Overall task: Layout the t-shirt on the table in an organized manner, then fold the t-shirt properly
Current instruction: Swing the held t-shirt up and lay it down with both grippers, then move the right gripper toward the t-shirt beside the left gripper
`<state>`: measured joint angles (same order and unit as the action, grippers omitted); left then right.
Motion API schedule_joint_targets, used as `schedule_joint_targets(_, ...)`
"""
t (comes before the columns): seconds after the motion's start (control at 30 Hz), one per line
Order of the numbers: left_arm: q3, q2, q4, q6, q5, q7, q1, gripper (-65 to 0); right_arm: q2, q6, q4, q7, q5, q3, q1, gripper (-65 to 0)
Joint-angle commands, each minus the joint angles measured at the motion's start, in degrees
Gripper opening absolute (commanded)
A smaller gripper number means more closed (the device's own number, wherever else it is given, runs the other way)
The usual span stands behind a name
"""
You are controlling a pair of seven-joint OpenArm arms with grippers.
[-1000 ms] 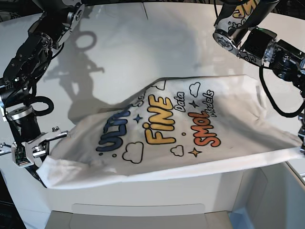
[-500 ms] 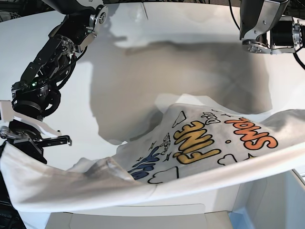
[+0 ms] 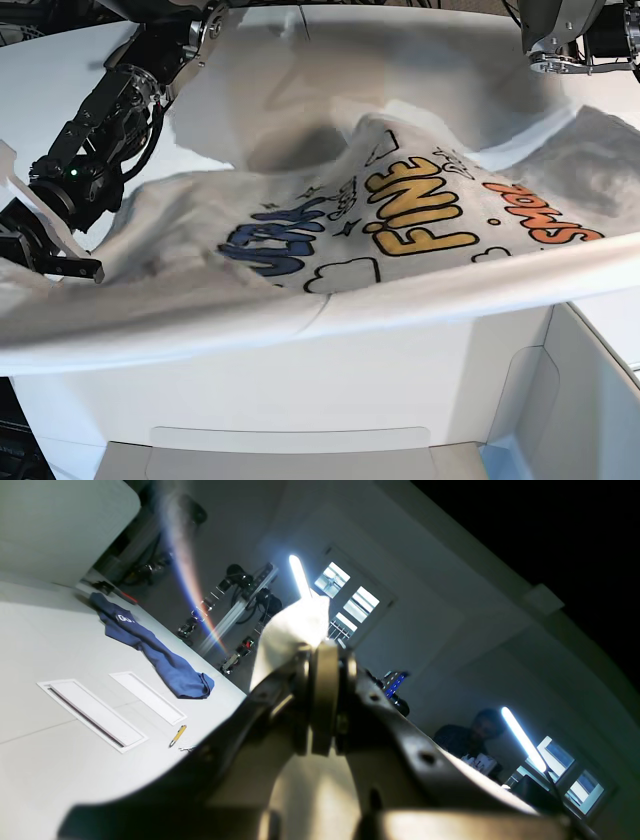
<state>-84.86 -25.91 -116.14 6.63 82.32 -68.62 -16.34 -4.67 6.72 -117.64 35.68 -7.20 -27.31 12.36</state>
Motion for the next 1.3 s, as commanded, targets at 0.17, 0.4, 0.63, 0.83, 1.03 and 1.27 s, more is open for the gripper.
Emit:
schedule_joint_targets(0.17, -0.14, -1.21, -0.13, -3.16, 2.68, 1.5, -0.41, -64.9, 0.84, -0.61, 0.24, -12.25, -1.02, -0.25, -5.28, -65.0)
schedule_joint_targets(0.4, 19.58, 2.48, 3.21, -3.16, -10.28, 1.59, -0.94, -65.0, 1.02, -0.17, 7.45, -27.9, -0.84, -0.16, -5.9, -65.0)
schedule_joint_targets(0.63, 32.16, 7.49, 4.36, -3.16, -19.16, 5.46, -2.26, -65.0, 3.66, 6.16, 15.45, -37.48, -0.84, 6.17, -9.68, -65.0)
schedule_joint_targets(0.83, 32.95, 7.93, 4.44, -3.16, -19.25, 5.98, -2.43, -65.0, 7.52, 20.22, 15.97, -41.18, -0.75, 24.8, -16.62, -65.0)
schedule_joint_targets(1.03, 32.51, 7.49, 4.44, -3.16, -19.25, 5.98, -2.08, -65.0, 12.89, 23.3, 16.24, -56.12, -0.75, 47.66, -14.95, -57.3)
schedule_joint_targets(1.27, 30.22, 7.32, 4.44, -3.16, -19.16, 5.89, 0.38, -65.0, 13.15, 23.39, 23.36, -62.71, -1.11, 66.56, -8.27, -40.1)
